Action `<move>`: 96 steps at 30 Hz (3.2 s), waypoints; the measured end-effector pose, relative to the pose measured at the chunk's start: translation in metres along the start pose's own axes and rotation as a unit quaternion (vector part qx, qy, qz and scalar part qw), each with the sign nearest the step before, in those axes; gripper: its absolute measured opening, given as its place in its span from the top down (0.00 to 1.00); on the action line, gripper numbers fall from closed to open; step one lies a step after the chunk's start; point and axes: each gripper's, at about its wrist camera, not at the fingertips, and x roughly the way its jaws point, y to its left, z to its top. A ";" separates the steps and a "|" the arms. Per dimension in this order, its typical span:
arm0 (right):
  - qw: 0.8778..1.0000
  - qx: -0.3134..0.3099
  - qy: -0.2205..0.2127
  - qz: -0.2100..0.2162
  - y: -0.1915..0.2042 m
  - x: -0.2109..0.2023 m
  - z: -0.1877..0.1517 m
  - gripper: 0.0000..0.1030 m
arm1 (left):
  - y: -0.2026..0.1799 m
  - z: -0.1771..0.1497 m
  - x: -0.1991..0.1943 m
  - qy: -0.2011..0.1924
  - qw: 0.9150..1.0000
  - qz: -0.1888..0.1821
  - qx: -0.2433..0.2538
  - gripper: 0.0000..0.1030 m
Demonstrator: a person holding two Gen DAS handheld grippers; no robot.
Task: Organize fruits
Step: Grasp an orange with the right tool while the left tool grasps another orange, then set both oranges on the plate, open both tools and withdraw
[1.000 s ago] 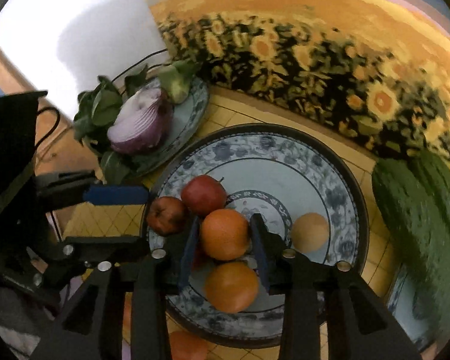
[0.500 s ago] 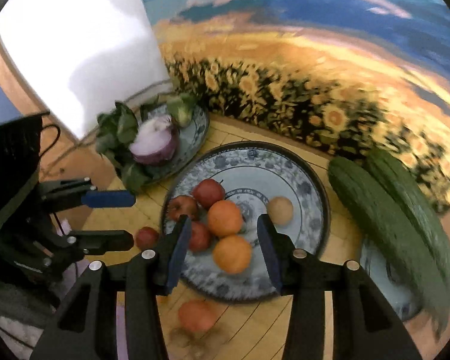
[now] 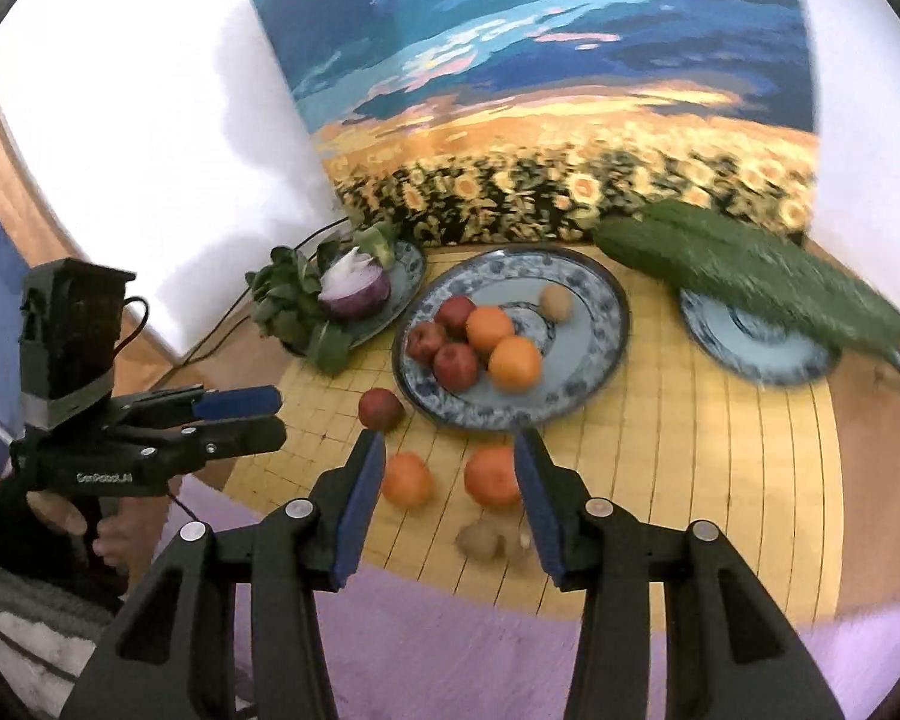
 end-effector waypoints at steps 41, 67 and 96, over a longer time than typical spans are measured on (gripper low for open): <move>0.991 -0.025 0.090 0.097 -0.052 0.084 -0.008 0.68 | -0.022 -0.004 0.093 0.108 0.992 0.035 -0.054 0.61; 0.993 -0.038 0.061 0.095 -0.069 0.093 0.034 0.67 | -0.020 0.037 0.071 -0.088 0.994 0.007 -0.069 0.62; 0.997 -0.011 0.051 0.061 -0.073 0.043 0.029 0.53 | -0.024 0.001 0.036 -0.035 0.993 0.104 -0.038 0.80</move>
